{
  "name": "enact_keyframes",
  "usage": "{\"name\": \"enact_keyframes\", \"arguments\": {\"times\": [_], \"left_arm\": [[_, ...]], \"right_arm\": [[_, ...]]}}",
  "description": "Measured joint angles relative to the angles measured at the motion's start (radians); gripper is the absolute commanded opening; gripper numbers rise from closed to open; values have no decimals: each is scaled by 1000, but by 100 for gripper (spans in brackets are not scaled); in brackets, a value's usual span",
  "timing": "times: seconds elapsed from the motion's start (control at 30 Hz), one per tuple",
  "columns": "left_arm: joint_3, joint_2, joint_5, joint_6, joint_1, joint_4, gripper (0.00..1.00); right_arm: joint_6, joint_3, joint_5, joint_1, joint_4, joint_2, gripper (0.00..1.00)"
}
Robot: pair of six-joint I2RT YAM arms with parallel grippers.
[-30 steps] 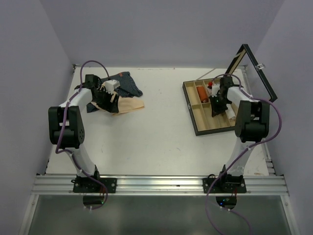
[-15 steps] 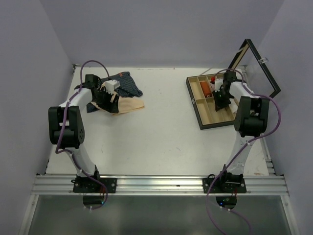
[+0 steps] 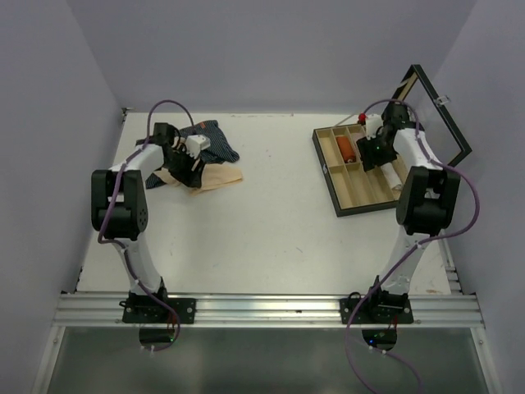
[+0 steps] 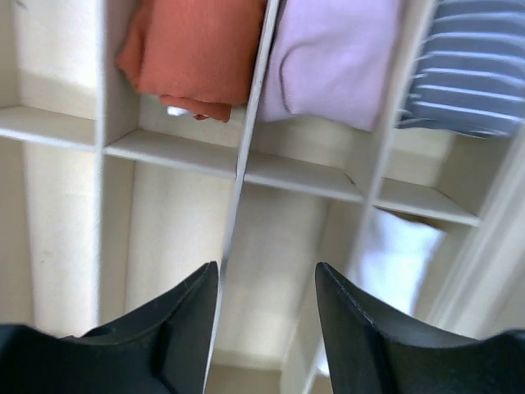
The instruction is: Roll the underwear
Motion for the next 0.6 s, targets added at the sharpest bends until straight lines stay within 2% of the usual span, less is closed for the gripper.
{"name": "enact_keyframes", "arguments": {"times": [0.1,0.13,0.2,0.23,0.27,0.33,0.47,0.6], "left_arm": [[0,41,-29,0,-31,6,52],[0,53,-36,-1,-42,6,36],[-2,63,-40,6,-57,2,22],[-4,61,-37,14,-63,0,9],[-8,57,-30,23,-68,-2,5],[-36,32,-14,46,-76,-8,0],[-137,-104,9,91,-113,-52,0],[-218,-298,51,92,-233,-75,0]], "right_arm": [[1,17,-21,-4,-18,-61,58],[2,21,-29,-4,-24,-86,58],[4,26,-53,-4,-35,-132,58],[4,27,-68,-4,-44,-158,58],[5,28,-85,-4,-51,-183,58],[5,28,-121,-1,-62,-230,57],[11,28,-186,14,-83,-289,57],[13,28,-249,61,-117,-306,54]]}}
